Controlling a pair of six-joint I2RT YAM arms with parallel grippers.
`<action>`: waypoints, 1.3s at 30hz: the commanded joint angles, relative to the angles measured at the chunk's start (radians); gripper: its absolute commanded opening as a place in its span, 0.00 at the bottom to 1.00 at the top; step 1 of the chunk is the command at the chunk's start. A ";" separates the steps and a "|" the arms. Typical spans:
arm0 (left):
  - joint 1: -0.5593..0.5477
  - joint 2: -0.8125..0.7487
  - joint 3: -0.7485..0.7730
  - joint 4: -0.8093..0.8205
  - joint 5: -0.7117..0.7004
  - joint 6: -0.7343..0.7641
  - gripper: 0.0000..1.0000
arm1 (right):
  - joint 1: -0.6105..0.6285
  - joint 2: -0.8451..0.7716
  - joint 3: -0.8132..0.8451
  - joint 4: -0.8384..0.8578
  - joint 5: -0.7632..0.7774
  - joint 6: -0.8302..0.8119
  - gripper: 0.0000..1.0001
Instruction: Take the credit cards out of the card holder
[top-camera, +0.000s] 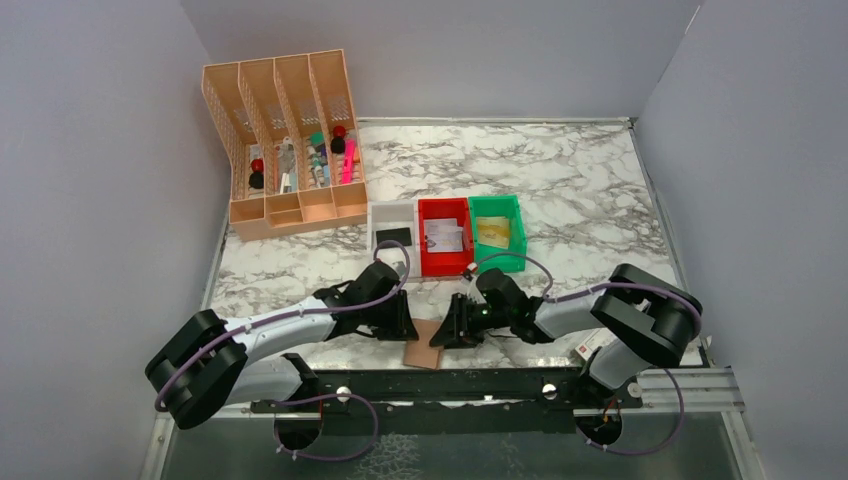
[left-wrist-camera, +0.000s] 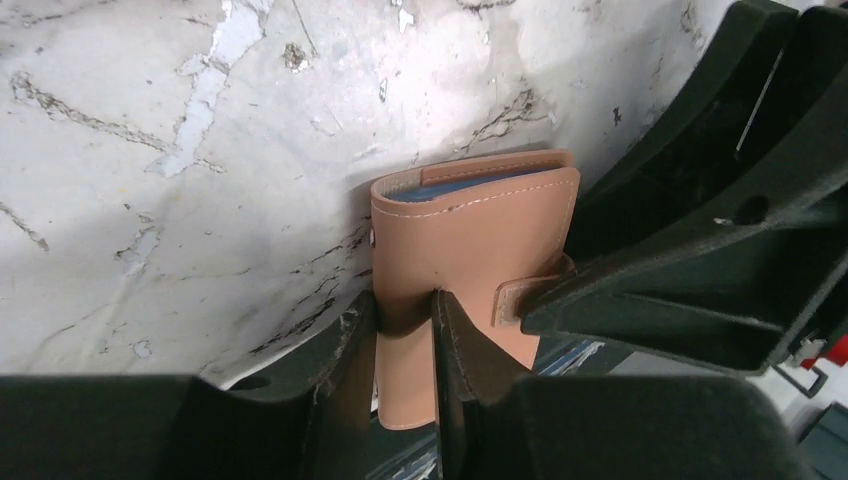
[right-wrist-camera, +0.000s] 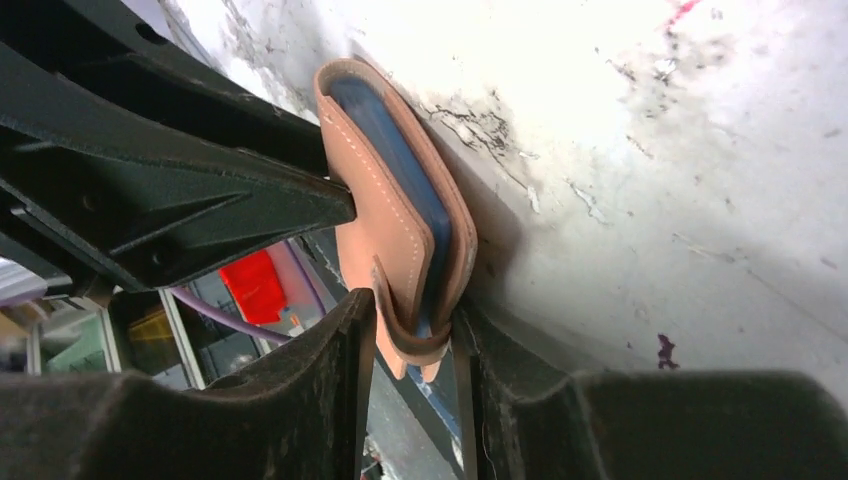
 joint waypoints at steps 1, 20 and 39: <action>-0.015 0.004 0.018 0.039 -0.064 -0.030 0.27 | 0.006 -0.121 0.103 -0.224 0.134 -0.121 0.28; -0.015 -0.248 0.055 -0.145 -0.426 -0.076 0.67 | 0.013 -0.318 0.572 -1.265 0.766 -0.469 0.02; -0.013 -0.522 0.018 -0.308 -0.593 -0.161 0.69 | 0.259 0.055 0.820 -1.289 0.769 -0.534 0.54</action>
